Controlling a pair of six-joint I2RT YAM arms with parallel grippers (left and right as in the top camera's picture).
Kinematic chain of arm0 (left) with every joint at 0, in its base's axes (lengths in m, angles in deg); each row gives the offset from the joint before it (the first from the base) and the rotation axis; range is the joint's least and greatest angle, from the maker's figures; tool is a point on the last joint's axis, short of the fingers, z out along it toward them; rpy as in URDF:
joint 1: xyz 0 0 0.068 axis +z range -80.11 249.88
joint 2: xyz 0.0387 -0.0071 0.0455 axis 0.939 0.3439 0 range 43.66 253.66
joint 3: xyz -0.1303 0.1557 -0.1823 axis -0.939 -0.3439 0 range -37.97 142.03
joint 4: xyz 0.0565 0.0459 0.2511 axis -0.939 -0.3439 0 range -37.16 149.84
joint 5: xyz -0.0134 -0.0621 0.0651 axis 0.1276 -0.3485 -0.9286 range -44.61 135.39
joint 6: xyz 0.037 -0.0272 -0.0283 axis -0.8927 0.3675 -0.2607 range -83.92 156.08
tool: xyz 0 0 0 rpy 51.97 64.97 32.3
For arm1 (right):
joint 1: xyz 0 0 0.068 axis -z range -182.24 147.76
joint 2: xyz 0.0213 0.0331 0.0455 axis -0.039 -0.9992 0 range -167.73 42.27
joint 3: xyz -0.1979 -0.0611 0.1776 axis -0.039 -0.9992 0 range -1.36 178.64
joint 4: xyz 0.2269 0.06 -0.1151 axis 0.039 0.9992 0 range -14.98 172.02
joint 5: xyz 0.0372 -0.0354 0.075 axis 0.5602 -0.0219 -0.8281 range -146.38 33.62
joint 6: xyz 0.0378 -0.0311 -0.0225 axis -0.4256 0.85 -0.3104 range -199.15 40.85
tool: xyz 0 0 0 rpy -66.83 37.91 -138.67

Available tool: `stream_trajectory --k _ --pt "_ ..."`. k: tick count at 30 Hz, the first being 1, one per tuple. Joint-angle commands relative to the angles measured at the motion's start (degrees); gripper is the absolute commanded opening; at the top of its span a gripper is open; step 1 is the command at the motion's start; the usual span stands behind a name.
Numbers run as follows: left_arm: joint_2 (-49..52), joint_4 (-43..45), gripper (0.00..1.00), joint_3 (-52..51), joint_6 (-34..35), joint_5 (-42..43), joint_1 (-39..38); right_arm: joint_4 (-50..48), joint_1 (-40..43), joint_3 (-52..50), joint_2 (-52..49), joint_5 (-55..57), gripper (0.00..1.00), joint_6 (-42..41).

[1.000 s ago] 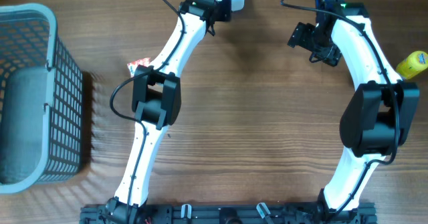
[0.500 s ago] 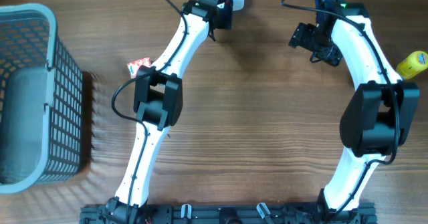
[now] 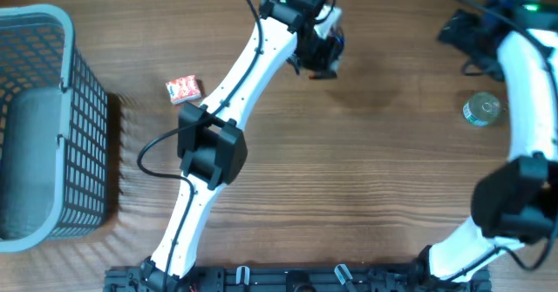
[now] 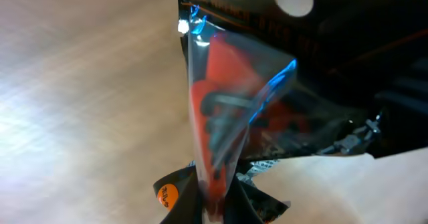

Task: Scan the item barcode
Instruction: 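Carry the wrench pack right and drop it on the table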

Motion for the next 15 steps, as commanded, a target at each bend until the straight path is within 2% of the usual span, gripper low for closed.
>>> stream_trajectory --k 1,10,15 --pt "-1.0 -2.6 0.04 -0.5 -1.4 6.5 -2.0 1.8 2.8 0.7 0.9 -5.2 1.0 -1.5" --pt "3.0 4.3 0.04 -6.9 -0.7 5.4 -10.8 3.4 3.0 0.7 0.9 -5.3 1.0 -1.2" --pt "5.8 5.7 0.04 -8.5 -0.3 5.9 -11.5 3.6 3.0 0.7 0.9 -3.5 1.0 -1.4"
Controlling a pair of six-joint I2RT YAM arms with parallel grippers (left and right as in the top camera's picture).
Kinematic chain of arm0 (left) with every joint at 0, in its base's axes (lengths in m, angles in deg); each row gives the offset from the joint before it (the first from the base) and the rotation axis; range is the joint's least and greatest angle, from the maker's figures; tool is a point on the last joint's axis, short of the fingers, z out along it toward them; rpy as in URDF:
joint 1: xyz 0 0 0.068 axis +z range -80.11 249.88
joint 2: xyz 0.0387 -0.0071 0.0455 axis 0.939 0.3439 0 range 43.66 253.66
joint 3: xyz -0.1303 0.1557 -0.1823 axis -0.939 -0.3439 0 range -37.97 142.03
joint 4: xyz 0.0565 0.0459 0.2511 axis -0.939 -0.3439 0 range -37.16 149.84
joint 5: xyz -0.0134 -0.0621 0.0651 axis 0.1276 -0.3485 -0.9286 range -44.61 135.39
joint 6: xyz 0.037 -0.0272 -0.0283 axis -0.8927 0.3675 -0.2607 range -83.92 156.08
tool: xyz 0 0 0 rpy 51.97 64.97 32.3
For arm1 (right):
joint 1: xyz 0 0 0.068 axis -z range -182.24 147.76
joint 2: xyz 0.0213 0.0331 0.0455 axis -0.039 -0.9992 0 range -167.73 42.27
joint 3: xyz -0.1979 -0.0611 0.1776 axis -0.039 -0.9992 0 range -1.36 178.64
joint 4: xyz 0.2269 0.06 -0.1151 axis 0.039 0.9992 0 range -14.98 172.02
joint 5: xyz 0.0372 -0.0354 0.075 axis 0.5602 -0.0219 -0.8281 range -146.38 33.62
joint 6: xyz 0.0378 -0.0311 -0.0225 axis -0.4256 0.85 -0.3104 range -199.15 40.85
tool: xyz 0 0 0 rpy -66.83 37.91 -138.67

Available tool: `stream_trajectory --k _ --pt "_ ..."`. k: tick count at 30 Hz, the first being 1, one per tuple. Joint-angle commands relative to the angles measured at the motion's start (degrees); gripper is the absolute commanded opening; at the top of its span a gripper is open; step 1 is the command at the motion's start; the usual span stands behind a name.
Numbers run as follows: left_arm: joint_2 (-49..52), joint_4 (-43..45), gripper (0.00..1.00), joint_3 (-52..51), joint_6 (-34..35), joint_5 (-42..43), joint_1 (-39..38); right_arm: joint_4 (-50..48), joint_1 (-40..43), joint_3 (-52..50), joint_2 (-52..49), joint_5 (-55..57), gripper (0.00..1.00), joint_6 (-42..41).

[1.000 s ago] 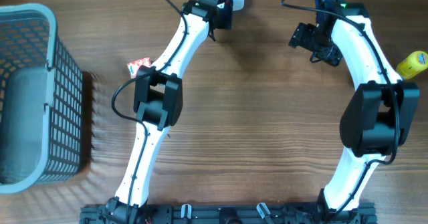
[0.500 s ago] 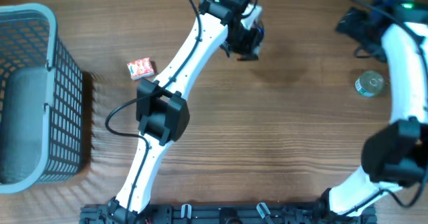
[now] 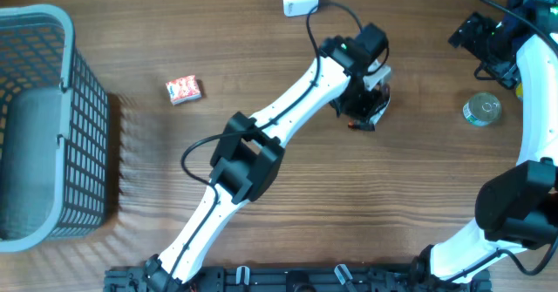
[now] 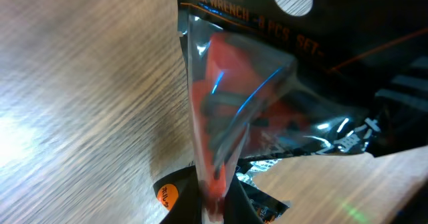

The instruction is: Scan the item barcode

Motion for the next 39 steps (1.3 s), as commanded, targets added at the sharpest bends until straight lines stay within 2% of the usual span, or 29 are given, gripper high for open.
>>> stream_trajectory --k 1,2,4,5,6,9,12,17,19,21,23,25,28,32,35,39 --pt "1.7 0.5 0.14 -1.2 0.1 1.1 1.2 0.0 -0.1 0.3 -0.2 1.0 1.0 -0.7" --pt "1.7 0.5 0.29 -1.2 0.1 1.1 1.2 -0.1 -0.1 0.3 -0.2 1.0 1.0 -0.7" --pt "1.7 0.9 0.4 -1.2 0.1 1.1 1.2 -0.2 -0.1 0.3 -0.2 1.0 1.0 -0.7" --pt "1.7 1.0 0.77 -1.2 0.1 1.1 1.2 -0.2 -0.1 0.3 -0.2 1.0 1.0 -0.6" --pt "1.6 1.0 1.0 -1.1 0.1 1.1 1.4 -0.2 0.0 0.3 -0.2 1.0 1.0 -0.7" --pt "0.0 0.7 1.0 -1.1 0.1 1.1 1.7 -0.2 0.0 0.3 -0.2 1.0 1.0 -0.7" --pt "-5.9 0.7 1.0 -1.1 -0.3 -0.3 2.4 0.5 0.0 0.3 -0.2 0.9 1.0 -0.8" --pt "-21.0 -1.6 1.0 -1.1 1.2 -11.6 8.6 1.3 0.0 0.3 -0.2 -3.4 1.0 -0.7" --pt "-28.8 -4.9 1.0 -1.1 -1.8 -16.4 13.3 1.5 0.0 0.2 -0.2 -7.6 1.0 -1.0" --pt "-37.5 -6.5 1.0 -1.1 -5.4 -18.8 18.6 4.9 -0.4 -0.1 -0.2 -15.0 1.0 -7.7" --pt "-44.0 -6.4 1.0 -1.1 -6.0 -18.7 23.0 11.8 -1.8 -1.0 -0.3 -15.4 0.99 -22.1" --pt "-50.4 -7.4 1.0 -1.1 -5.9 -18.7 28.6 13.4 -6.0 -2.8 -0.3 -15.4 1.0 -31.9" --pt "-55.5 -9.4 1.0 -1.2 -5.9 -18.7 34.8 10.4 -13.8 -6.0 -0.3 -14.9 1.0 -38.6" --pt "-57.1 -12.4 1.0 -1.2 -6.1 -18.7 39.4 1.4 -24.6 -14.2 -0.3 -13.3 1.0 -48.5" --pt "-56.8 -13.4 1.0 -1.2 -6.5 -18.7 40.3 -3.3 -28.3 -19.6 -0.3 -12.4 0.99 -53.7" --pt "-56.8 -12.9 1.0 -1.2 -6.5 -18.4 40.3 -8.9 -28.7 -25.4 -0.3 -10.6 0.99 -54.6"
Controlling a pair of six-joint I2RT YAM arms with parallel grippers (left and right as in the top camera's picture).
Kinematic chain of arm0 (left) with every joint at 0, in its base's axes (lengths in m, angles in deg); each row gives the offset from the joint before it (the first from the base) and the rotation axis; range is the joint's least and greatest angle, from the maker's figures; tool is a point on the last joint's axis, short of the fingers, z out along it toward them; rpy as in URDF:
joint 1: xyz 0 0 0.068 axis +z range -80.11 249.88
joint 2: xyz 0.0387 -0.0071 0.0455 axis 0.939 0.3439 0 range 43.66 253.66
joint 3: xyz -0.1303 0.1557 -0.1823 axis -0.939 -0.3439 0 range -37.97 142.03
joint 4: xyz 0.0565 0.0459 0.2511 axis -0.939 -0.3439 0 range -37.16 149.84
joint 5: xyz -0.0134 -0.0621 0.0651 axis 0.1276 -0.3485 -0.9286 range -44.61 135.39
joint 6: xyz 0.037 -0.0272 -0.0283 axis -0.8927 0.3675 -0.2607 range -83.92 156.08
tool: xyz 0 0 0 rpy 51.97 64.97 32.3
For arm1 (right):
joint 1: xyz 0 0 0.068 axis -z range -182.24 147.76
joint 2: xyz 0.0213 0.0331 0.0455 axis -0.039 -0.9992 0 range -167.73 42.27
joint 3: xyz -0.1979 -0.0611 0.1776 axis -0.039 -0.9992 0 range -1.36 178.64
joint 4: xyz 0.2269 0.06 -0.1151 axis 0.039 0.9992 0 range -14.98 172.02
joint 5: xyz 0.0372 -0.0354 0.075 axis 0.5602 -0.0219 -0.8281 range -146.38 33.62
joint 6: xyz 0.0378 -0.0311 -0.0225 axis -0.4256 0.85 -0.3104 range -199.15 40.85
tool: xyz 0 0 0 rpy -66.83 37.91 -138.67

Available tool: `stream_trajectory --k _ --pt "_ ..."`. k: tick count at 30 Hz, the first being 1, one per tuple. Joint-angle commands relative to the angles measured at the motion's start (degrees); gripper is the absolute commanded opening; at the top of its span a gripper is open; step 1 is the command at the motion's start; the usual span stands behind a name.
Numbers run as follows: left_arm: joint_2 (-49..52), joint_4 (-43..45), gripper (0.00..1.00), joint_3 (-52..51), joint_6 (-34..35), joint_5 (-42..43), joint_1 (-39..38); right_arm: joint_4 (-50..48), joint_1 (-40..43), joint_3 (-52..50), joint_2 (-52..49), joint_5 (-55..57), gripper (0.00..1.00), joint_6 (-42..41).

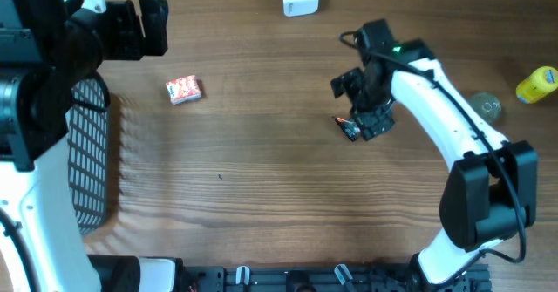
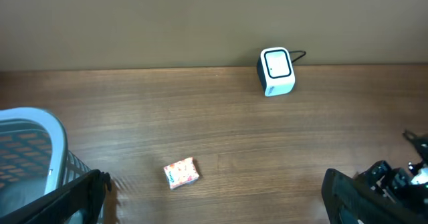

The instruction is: Scan the item barcode

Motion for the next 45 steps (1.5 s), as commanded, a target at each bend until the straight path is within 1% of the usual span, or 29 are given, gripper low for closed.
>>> stream_trajectory --k 1,3,5,9,12,13,14,18,20,22,27,31,35,36,39,42,43,45 --pt "0.0 0.3 1.0 -0.2 -1.3 0.3 0.5 -3.8 0.3 -4.4 -0.3 4.1 0.99 -4.3" --pt "0.0 0.3 1.0 -0.2 -1.3 0.3 0.5 -6.7 0.3 -6.8 -0.8 4.7 0.98 -4.2" --pt "0.0 0.3 1.0 -0.2 -1.3 0.3 0.5 -11.5 0.3 -9.4 -1.4 5.1 0.92 -2.7" --pt "0.0 -0.4 1.0 -0.2 -1.3 0.3 0.5 -13.8 0.3 -10.0 -3.0 8.7 0.89 -2.7" --pt "0.0 -0.5 1.0 -0.2 -1.3 0.3 0.5 -14.1 0.3 -10.0 -3.2 11.7 0.8 -2.8" --pt "0.0 -0.6 1.0 -0.2 -1.3 0.3 0.5 -14.2 0.3 -10.0 -3.2 12.0 0.73 -2.8" --pt "0.0 -0.6 1.0 -0.2 -1.3 0.3 0.5 -14.1 0.3 -10.0 -3.2 12.0 0.69 -2.8" --pt "0.0 -0.9 1.0 -0.2 -1.3 0.3 0.5 -15.0 0.3 -10.9 -3.3 13.4 0.63 -2.8" --pt "0.0 -1.3 1.0 -0.2 -1.3 0.3 0.5 -15.7 0.3 -11.5 -4.0 14.1 0.63 -2.8" --pt "0.0 -1.4 1.0 -0.2 -1.3 0.3 0.5 -16.2 0.3 -11.6 -5.2 14.1 0.6 -2.8" --pt "0.0 -1.4 1.0 -0.2 -1.3 0.3 0.5 -17.9 0.4 -11.7 -7.1 13.6 0.36 -2.7" --pt "0.0 -1.4 1.0 -0.2 -1.3 0.3 0.5 -18.0 0.7 -11.6 -7.0 13.6 0.25 -1.9" --pt "0.0 -1.4 1.0 -0.2 -1.3 0.3 0.5 -17.9 4.6 -10.1 -6.6 13.7 0.13 4.8" --pt "0.0 -1.4 1.0 -0.2 -1.3 0.3 0.5 -17.9 6.0 -9.6 -6.4 13.7 0.12 6.7" --pt "0.0 -1.5 1.0 -0.2 -1.3 3.9 0.4 -17.5 12.3 -8.2 -4.6 13.7 0.13 13.2" --pt "-0.6 -1.4 1.0 -0.2 -1.3 4.3 -0.3 -17.5 18.6 -7.3 -3.1 13.7 0.13 18.8" --pt "-1.2 -1.4 1.0 -0.2 -1.3 4.3 -0.5 -17.5 21.9 -6.9 -2.5 13.3 0.13 21.8" --pt "-2.5 -1.5 1.0 -0.2 -1.3 4.2 -0.4 -17.2 26.0 -6.6 -1.8 11.3 0.13 25.9"
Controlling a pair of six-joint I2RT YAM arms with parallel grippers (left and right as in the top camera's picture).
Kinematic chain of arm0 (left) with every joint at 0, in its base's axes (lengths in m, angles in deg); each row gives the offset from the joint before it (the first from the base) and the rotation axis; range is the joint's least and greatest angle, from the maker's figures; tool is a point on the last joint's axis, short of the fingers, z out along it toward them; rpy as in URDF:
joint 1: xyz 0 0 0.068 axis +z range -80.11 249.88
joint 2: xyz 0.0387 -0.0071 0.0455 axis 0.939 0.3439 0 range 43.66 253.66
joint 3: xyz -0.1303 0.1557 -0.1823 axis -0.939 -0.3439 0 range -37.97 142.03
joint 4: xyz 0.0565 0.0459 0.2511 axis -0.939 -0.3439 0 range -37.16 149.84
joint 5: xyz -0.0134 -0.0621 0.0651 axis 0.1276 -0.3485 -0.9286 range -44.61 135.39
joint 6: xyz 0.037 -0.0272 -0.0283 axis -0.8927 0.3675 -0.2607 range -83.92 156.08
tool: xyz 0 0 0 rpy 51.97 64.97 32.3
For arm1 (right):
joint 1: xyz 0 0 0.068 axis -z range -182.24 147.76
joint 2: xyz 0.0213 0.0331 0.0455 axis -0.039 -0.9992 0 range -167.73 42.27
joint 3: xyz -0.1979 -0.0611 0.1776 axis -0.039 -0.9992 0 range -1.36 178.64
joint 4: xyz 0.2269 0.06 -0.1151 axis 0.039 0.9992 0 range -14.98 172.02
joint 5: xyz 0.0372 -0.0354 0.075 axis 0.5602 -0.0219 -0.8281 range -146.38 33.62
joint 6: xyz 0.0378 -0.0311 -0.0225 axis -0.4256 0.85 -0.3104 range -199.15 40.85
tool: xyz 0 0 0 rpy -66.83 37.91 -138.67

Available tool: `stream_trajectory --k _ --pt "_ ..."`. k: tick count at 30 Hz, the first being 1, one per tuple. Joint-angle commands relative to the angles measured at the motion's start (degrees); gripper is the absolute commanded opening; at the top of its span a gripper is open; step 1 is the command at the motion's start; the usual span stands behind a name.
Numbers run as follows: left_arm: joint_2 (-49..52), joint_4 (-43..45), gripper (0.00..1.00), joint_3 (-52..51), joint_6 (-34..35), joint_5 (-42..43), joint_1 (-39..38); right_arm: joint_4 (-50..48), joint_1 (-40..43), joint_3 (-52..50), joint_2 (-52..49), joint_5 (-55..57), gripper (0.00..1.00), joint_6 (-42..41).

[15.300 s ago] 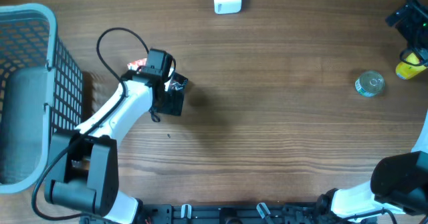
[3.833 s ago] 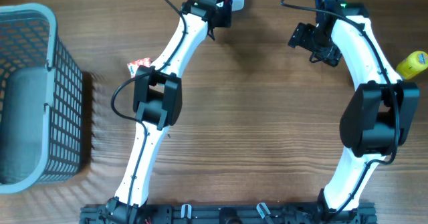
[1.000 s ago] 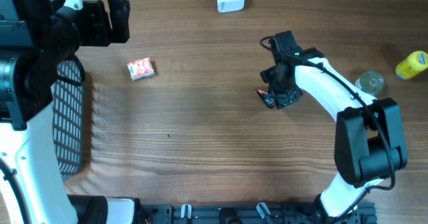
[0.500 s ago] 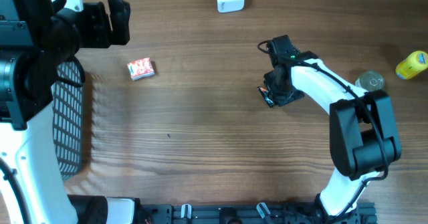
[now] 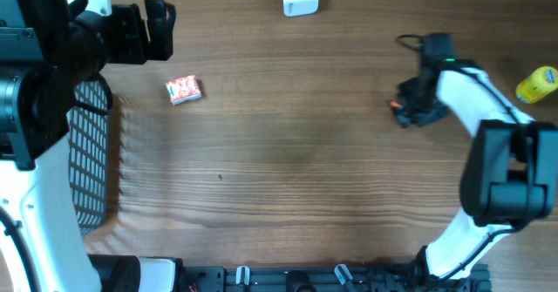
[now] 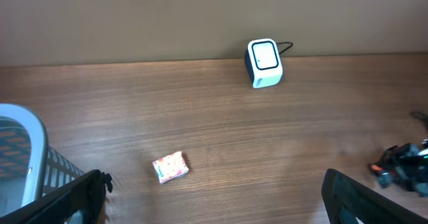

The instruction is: Scan the item barcode

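Observation:
The hex wrench packet (image 5: 399,109), black with an orange-red corner, is at the right of the table. My right gripper (image 5: 410,111) is shut on it; the left wrist view shows both as a dark shape, the packet (image 6: 381,171) at its left end. The white scanner stands at the back edge, also in view as the scanner (image 6: 264,62). My left gripper (image 5: 162,30) is raised at the far left, open and empty, with its fingers (image 6: 73,198) wide apart.
A small red-and-white box (image 5: 184,90) lies left of centre. A grey mesh basket (image 5: 91,166) stands at the left edge, partly under my left arm. A yellow object (image 5: 539,84) sits at the far right.
My right gripper and the packet are now further right, about a tenth of the table's width. The left arm has hardly moved and stays open.
My left gripper first held the packet near the scanner, then right of the table's centre. By 1.5 s ago it was open at the far left, with the right gripper at the packet. The right gripper now holds it further right.

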Motion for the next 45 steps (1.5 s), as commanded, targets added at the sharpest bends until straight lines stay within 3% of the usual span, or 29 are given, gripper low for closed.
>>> stream_trajectory --k 1,9,11,12,13,16,17,22,24,26,28,34,37,41,45 --pt "-3.0 -0.2 1.0 -0.2 -1.1 1.2 -0.3 0.8 6.9 2.3 3.6 -2.0 0.13 11.1" --pt "-6.5 -5.2 1.0 -0.2 -1.1 0.6 -0.3 1.4 19.8 2.8 4.0 -1.6 0.15 15.1" --pt "-6.5 -6.0 1.0 -0.2 -1.1 0.6 -0.3 1.4 21.7 2.8 4.0 -1.6 0.28 16.0" --pt "-6.5 -6.2 1.0 -0.2 -1.1 0.6 -0.3 1.2 22.4 2.8 4.0 -1.6 0.47 17.3" --pt "-6.6 -6.3 1.0 -0.2 -1.1 0.6 -0.3 1.3 22.9 3.1 4.0 -2.2 0.59 19.1" --pt "-6.8 -6.2 1.0 -0.2 -1.1 -0.2 -0.3 2.1 23.0 4.4 4.0 -5.6 0.65 22.9" --pt "-6.9 -6.3 1.0 -0.2 -1.1 -1.0 -0.3 2.4 22.6 4.7 4.0 -5.5 0.73 23.0" --pt "-8.4 -5.6 1.0 -0.2 -1.1 -1.7 -0.3 5.0 19.0 5.4 7.3 -5.6 0.91 25.7" --pt "-10.5 -4.0 1.0 -0.2 3.1 -9.0 -0.2 5.0 15.2 5.4 11.1 -6.6 0.98 27.7" --pt "-13.4 -3.9 1.0 -0.2 14.7 -25.7 -0.2 2.4 9.0 5.4 14.7 -9.3 1.0 31.3" --pt "-16.0 -5.3 1.0 -0.2 21.2 -35.3 -0.2 0.4 3.5 5.7 15.3 -10.3 1.0 32.0" --pt "-22.4 -8.5 1.0 -0.2 23.2 -36.5 -0.2 -8.4 -19.1 6.6 8.9 -13.6 1.0 44.0" --pt "-25.0 -11.6 1.0 -0.2 25.1 -37.0 -0.2 -13.3 -30.2 9.6 3.7 -6.8 1.0 46.1" --pt "-27.2 -14.5 1.0 -0.2 25.1 -37.2 -0.2 -22.5 -38.5 13.9 -3.9 2.1 1.0 50.6" --pt "-29.0 -15.2 1.0 -0.2 24.6 -36.9 -0.2 -36.4 -42.8 15.9 -12.4 0.0 1.0 51.4"
